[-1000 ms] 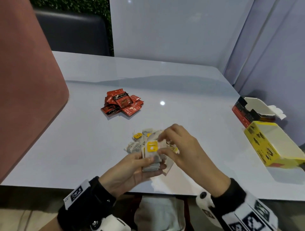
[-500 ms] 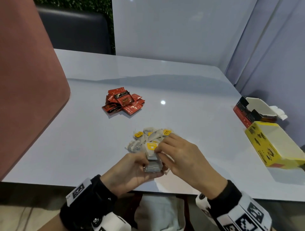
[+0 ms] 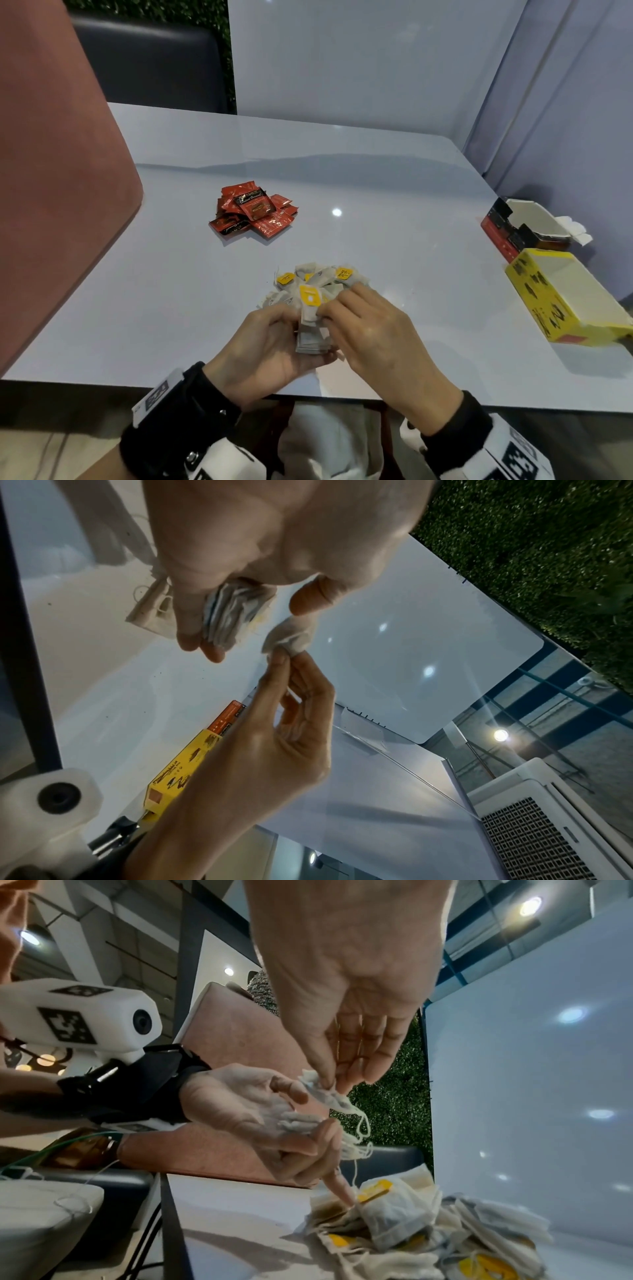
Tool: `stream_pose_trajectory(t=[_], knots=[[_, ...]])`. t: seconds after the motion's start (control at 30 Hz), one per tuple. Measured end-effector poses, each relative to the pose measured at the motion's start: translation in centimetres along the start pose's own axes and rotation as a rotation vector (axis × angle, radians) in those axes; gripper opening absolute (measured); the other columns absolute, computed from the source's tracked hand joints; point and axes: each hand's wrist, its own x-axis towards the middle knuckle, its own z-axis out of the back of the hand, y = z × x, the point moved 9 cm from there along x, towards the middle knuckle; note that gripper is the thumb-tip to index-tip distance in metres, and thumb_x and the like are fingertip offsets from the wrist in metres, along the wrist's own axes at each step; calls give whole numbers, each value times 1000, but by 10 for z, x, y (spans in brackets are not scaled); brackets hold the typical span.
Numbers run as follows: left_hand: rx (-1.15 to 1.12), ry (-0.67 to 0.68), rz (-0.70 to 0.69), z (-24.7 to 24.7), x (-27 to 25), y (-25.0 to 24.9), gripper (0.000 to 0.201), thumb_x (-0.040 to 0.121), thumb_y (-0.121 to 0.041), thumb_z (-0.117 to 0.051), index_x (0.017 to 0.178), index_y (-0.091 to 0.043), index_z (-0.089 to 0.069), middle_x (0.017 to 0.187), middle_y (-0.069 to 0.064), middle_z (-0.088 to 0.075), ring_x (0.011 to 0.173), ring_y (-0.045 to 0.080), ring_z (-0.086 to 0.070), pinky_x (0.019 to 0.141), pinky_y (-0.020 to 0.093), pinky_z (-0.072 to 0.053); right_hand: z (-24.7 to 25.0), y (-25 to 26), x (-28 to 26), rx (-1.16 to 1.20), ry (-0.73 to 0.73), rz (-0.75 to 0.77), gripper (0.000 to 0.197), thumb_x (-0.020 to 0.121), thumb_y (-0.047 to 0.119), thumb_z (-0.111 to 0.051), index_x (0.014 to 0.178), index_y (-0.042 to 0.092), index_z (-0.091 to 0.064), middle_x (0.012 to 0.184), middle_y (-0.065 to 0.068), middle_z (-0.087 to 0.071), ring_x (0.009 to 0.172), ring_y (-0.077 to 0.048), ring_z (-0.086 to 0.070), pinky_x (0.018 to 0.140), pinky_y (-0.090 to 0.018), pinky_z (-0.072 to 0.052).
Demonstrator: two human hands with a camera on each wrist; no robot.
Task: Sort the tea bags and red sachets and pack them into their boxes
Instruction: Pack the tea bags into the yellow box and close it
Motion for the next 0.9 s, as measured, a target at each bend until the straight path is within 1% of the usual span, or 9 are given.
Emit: stream_pose_trajectory(t=[0.17,0.23,0.33,0.43,0.5,0.57,0.67,0.8,0.9], knots=[[42,37,-2,-8,-1,-1,43,91,-25,-46,127,-2,-55,115,17,-60,101,25,-58,96,42,-46,-10,7,-3,-60,118,23,21,62,2,-72,73,17,-61,72,4,-54,68,-17,-51,55,-24,-42],[119,-13,-26,-3,2,0,40,87,-15,-55,124,0,-55,107,16,-64,92,22,-64,88,37,-52,-11,9,-5,-16,152,20,7,74,10,-63,74,18,-61,73,5,-55,70,-15,-51,56,-24,-44],[162,-56,-38,6,5,2,37,77,-5,-60,112,8,-58,98,19,-65,86,24,-66,89,39,-52,2,-12,-6,139,52,-72,23,87,28,-47,77,20,-66,76,6,-60,76,-13,-56,57,-23,-46],[174,-138,-58,18,5,-3,23,75,4,-56,96,12,-59,84,21,-64,74,25,-69,79,38,-57,25,-103,-19,139,-36,-433,24,88,32,-49,94,18,-69,89,0,-64,88,-14,-58,69,-26,-48],[213,-133,-73,21,4,-8,22,72,1,-53,88,12,-63,81,22,-65,73,25,-70,77,37,-58,39,-183,-42,-56,71,-723,26,90,23,-56,108,6,-66,102,-15,-64,100,-30,-55,81,-42,-49],[285,-115,-76,20,2,-13,21,74,-1,-53,87,10,-65,83,20,-67,77,23,-70,80,35,-57,53,-251,-77,-199,165,-978,28,89,20,-58,103,-4,-63,101,-28,-61,99,-42,-52,82,-45,-48],[376,-97,-91,15,4,-20,23,77,0,-56,97,9,-64,93,20,-69,86,24,-70,84,35,-56,48,-309,-133,-262,301,-1260,29,89,20,-56,104,-5,-59,99,-25,-61,96,-41,-55,82,-45,-49],[463,-87,-123,4,9,-31,37,76,0,-59,112,9,-56,111,25,-66,101,29,-67,84,33,-56,28,-323,-162,-381,502,-1224,19,84,8,-52,98,4,-63,78,-10,-57,79,-30,-58,79,-40,-52],[456,-95,-145,1,13,-41,39,77,0,-55,115,6,-56,113,23,-66,104,28,-66,86,34,-54,25,-283,-151,-396,510,-1094,22,87,11,-50,109,12,-54,94,-12,-59,91,-33,-60,74,-36,-49]])
